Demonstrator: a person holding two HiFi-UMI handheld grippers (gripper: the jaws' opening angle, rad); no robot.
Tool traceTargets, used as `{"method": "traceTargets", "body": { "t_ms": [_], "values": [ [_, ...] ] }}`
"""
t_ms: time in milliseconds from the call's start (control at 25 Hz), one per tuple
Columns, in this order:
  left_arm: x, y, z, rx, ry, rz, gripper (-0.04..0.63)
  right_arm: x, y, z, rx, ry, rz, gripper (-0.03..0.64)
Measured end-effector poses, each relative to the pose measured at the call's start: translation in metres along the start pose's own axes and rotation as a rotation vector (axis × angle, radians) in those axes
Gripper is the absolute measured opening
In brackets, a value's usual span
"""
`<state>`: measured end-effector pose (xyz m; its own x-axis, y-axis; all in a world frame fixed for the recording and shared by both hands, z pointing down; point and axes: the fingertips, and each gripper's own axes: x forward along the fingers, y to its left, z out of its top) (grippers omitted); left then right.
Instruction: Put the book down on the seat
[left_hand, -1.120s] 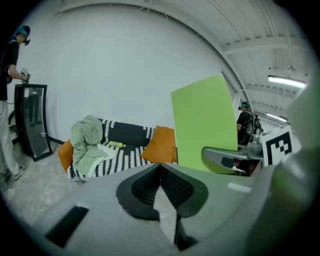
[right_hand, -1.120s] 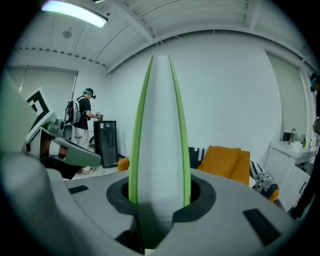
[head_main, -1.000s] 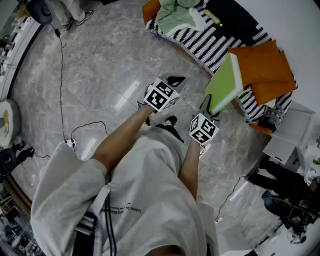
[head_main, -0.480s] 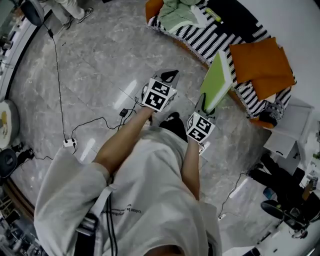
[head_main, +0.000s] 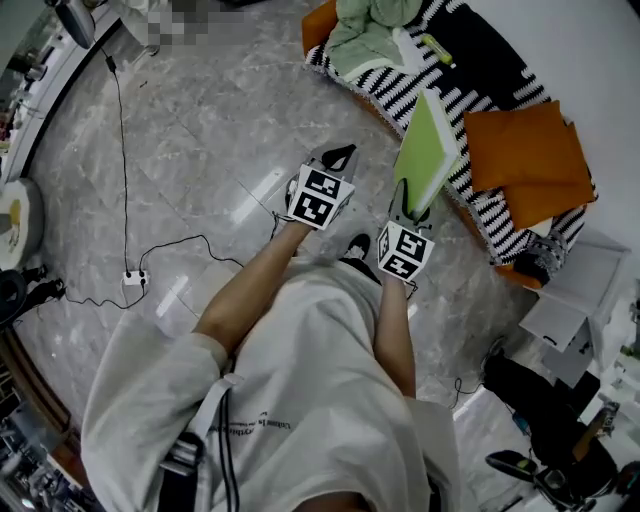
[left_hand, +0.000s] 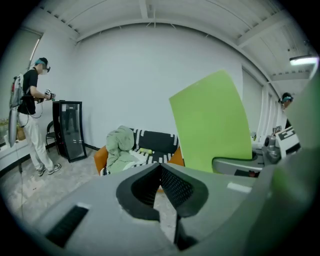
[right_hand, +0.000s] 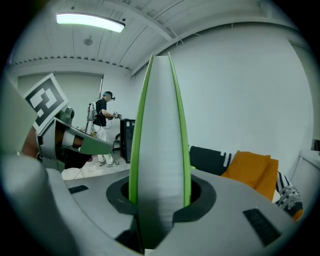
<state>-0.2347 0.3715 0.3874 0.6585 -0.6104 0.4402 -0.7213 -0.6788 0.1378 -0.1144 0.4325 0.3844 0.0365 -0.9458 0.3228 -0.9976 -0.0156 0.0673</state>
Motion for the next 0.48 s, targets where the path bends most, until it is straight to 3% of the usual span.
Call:
{"method": "traceTargets", "body": {
  "t_ms": [280, 480],
  "values": [
    [0.039, -0.034, 0.012, -0.006, -0.003, 0.093, 0.002, 0.033, -0.055, 0.007, -0.064, -0.006, 0.114, 0.121],
    [0.048, -0.061, 0.007, -0.035, 0.008, 0.139, 0.002, 0.03, -0.08, -0.01, -0.021, 0.006, 0.177, 0.123]
  ]
}}
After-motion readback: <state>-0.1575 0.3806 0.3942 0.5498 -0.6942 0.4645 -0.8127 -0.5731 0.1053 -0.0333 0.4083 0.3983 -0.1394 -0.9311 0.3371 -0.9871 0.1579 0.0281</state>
